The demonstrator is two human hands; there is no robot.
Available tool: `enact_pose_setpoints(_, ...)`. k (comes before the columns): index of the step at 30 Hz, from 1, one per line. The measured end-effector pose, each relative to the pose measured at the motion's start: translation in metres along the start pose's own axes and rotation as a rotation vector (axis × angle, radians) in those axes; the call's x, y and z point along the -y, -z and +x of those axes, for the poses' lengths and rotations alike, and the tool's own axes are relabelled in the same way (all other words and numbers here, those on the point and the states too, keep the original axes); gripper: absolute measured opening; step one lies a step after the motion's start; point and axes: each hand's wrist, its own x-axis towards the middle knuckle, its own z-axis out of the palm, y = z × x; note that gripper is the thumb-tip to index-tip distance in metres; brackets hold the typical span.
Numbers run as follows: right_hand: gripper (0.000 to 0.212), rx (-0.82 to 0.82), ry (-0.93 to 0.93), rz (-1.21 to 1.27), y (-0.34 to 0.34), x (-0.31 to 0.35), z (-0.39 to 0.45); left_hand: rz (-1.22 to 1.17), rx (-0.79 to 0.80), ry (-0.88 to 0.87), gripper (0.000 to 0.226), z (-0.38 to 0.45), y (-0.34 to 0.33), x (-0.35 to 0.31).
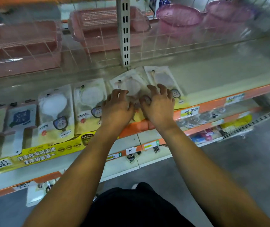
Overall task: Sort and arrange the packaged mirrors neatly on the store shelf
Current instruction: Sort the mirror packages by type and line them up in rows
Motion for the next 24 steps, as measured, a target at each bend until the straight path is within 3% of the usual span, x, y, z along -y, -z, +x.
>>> enact_pose_setpoints(14,0.052,0.046,-0.08,0.009,0.004,-0.054,0.049,-0.015,0.101,0.002,0.046,0.038,-0.022,-0.045)
enact_pose_setpoints(19,0.066,0.274,-0.139,-0.079,0.002,-0.06,0.069,0.0,0.104,0.006,0.046,0.05,-0.024,-0.048)
enact_pose_setpoints(24,0.052,0.294,-0.102,-0.166,-0.002,-0.058,0.073,-0.003,0.089,0.019,0.044,0.056,-0.026,-0.047)
